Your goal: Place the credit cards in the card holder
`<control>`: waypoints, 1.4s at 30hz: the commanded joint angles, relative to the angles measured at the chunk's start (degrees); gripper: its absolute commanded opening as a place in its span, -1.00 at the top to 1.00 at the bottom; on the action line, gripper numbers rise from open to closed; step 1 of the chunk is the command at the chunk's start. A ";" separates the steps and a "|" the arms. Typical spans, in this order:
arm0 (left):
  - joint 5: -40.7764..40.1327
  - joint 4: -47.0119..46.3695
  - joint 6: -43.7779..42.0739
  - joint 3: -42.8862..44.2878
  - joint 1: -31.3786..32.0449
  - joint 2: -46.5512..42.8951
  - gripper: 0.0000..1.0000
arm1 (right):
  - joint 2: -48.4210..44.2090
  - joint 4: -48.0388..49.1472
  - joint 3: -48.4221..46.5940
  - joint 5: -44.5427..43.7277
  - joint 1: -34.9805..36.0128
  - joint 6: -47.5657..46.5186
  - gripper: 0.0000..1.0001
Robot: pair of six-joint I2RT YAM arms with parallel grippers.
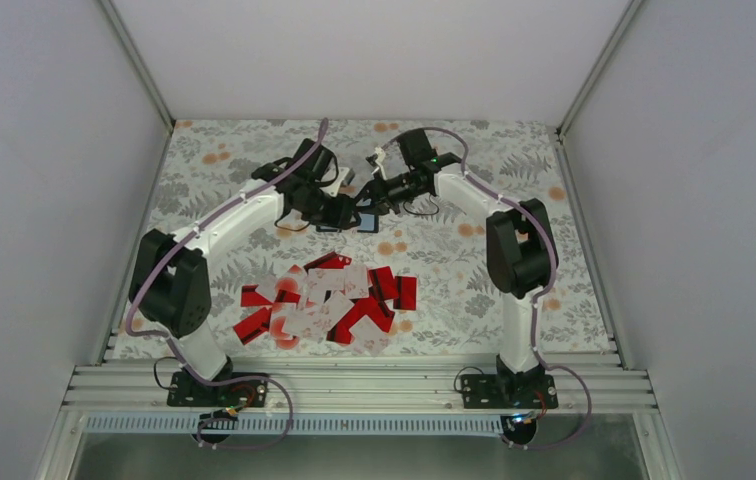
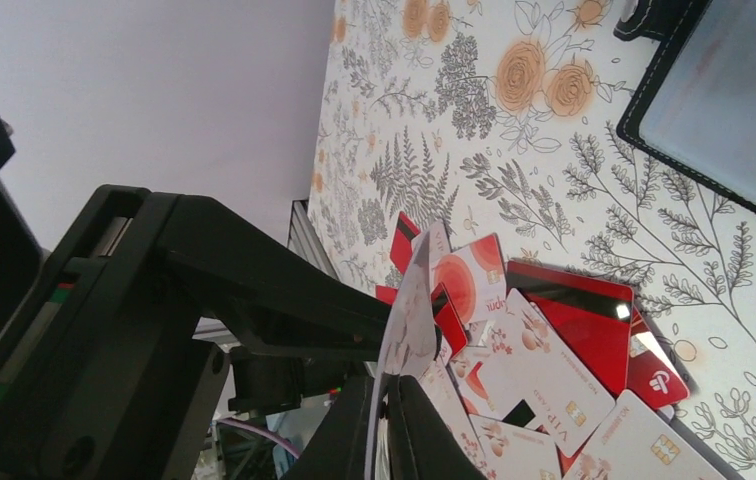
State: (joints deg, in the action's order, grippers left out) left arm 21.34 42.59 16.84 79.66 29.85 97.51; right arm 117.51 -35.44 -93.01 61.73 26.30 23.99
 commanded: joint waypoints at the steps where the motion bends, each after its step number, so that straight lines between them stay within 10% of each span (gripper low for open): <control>1: -0.95 -1.03 1.35 3.06 0.62 1.43 0.00 | 1.34 -0.29 -1.09 2.41 0.59 -0.40 0.92; 22: -0.20 3.77 0.06 4.82 -1.03 -4.04 -0.87 | -0.29 9.90 4.96 16.03 -2.11 1.21 0.92; 29: 23.94 -5.50 -2.93 -4.03 -10.43 -13.02 -0.83 | 0.39 11.56 0.53 18.50 -1.98 3.47 0.92; 42: 40.66 -26.23 1.44 -18.84 -21.30 -15.82 -0.51 | 0.04 13.99 -2.40 20.90 -0.54 4.93 0.92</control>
State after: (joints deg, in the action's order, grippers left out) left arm 54.06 24.80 17.87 61.71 10.02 81.36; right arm 117.73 -22.81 -93.14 80.09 24.75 28.25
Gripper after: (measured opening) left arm 0.796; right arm 0.039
